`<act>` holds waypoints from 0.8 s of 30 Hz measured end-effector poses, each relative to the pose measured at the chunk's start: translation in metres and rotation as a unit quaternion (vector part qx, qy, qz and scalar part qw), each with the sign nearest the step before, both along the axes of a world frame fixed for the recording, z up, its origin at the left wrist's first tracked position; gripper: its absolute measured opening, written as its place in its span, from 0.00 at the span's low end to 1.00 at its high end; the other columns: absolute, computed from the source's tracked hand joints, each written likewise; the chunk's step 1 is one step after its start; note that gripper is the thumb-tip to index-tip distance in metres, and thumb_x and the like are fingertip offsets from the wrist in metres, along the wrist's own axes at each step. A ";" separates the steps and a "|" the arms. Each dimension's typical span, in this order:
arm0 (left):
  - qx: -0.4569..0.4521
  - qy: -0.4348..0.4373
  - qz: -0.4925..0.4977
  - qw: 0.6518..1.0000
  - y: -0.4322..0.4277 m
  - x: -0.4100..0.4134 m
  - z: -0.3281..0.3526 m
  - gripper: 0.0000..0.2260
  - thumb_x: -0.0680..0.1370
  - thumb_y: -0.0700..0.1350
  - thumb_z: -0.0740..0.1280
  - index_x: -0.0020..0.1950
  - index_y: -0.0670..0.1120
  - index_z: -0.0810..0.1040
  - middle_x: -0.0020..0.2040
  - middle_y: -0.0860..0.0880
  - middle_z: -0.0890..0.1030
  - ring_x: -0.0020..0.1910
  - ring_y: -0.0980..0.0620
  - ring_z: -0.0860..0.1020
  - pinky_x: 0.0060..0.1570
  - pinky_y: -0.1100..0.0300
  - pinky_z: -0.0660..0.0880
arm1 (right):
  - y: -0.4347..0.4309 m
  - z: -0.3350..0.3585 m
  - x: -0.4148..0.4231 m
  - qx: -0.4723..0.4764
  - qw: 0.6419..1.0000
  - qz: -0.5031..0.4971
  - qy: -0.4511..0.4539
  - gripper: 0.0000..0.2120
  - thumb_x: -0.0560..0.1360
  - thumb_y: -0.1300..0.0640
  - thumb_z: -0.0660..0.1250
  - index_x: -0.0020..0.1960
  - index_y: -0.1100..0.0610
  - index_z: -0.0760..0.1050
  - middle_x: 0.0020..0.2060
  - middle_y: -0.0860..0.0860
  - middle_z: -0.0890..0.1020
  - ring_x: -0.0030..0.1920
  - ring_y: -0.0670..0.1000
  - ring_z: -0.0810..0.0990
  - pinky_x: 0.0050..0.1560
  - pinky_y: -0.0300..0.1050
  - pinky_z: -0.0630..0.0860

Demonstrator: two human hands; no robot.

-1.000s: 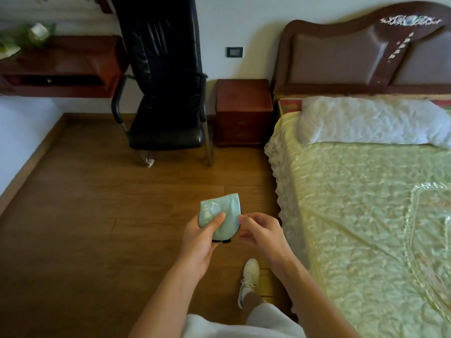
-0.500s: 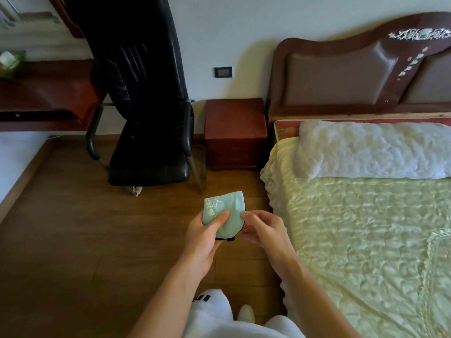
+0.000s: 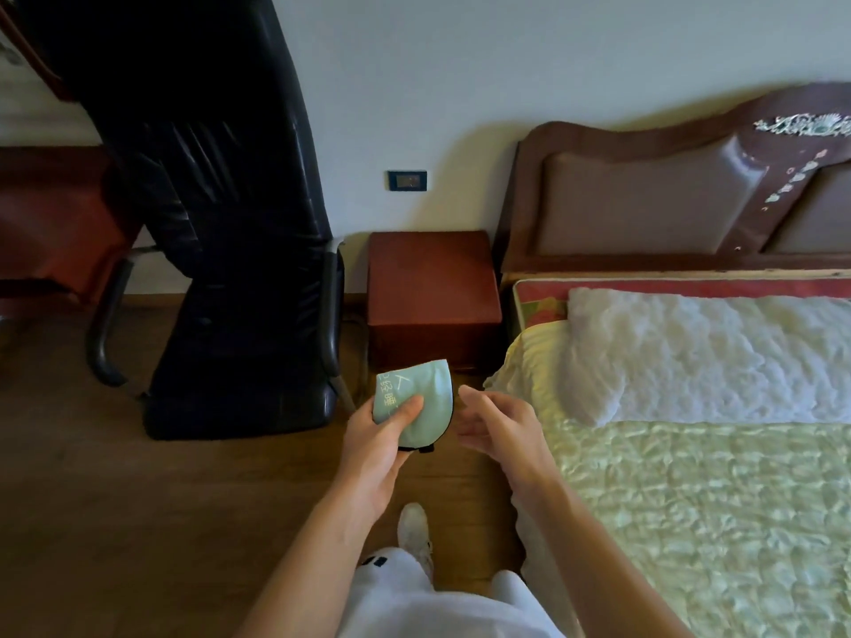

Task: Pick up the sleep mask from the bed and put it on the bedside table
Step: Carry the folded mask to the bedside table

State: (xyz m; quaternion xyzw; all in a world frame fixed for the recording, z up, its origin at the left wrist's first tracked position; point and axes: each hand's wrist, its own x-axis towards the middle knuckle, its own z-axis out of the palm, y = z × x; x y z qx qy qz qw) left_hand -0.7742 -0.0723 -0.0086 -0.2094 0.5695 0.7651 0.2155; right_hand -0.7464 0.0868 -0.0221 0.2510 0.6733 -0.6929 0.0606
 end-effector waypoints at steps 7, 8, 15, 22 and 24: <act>-0.003 0.027 -0.016 1.000 0.008 -0.133 0.007 0.10 0.74 0.43 0.73 0.54 0.53 0.80 0.54 0.47 0.84 0.54 0.48 0.83 0.50 0.53 0.81 | 0.002 0.010 -0.127 -0.012 1.000 -0.006 0.011 0.15 0.74 0.41 0.72 0.48 0.53 0.87 0.41 0.52 0.89 0.45 0.51 0.89 0.45 0.45 0.85; -0.008 0.028 -0.016 0.999 0.010 -0.147 0.006 0.10 0.74 0.43 0.73 0.53 0.54 0.80 0.53 0.48 0.84 0.53 0.49 0.83 0.49 0.54 0.81 | 0.003 0.009 -0.139 -0.013 1.000 -0.007 0.010 0.15 0.74 0.41 0.72 0.48 0.53 0.87 0.41 0.52 0.89 0.46 0.52 0.89 0.45 0.45 0.85; -0.009 0.014 -0.028 0.999 0.029 -0.232 -0.009 0.09 0.73 0.44 0.74 0.50 0.53 0.81 0.43 0.55 0.87 0.45 0.56 0.85 0.42 0.59 0.82 | 0.025 0.000 -0.222 -0.025 0.999 -0.038 -0.016 0.23 0.67 0.35 0.73 0.46 0.54 0.87 0.41 0.54 0.89 0.43 0.52 0.89 0.43 0.45 0.85; -0.011 -0.005 0.008 1.000 0.063 -0.328 -0.025 0.12 0.72 0.44 0.75 0.54 0.52 0.81 0.48 0.51 0.87 0.48 0.52 0.85 0.46 0.56 0.82 | 0.063 -0.010 -0.324 -0.030 0.999 0.001 -0.023 0.22 0.67 0.34 0.72 0.43 0.52 0.87 0.40 0.53 0.89 0.43 0.51 0.89 0.42 0.42 0.84; -0.008 -0.011 0.023 1.000 0.077 -0.359 -0.027 0.14 0.73 0.44 0.74 0.58 0.49 0.81 0.51 0.48 0.87 0.51 0.49 0.85 0.49 0.53 0.81 | 0.078 -0.011 -0.361 -0.026 0.999 0.022 -0.025 0.22 0.68 0.35 0.72 0.44 0.53 0.87 0.40 0.54 0.90 0.44 0.52 0.89 0.43 0.43 0.85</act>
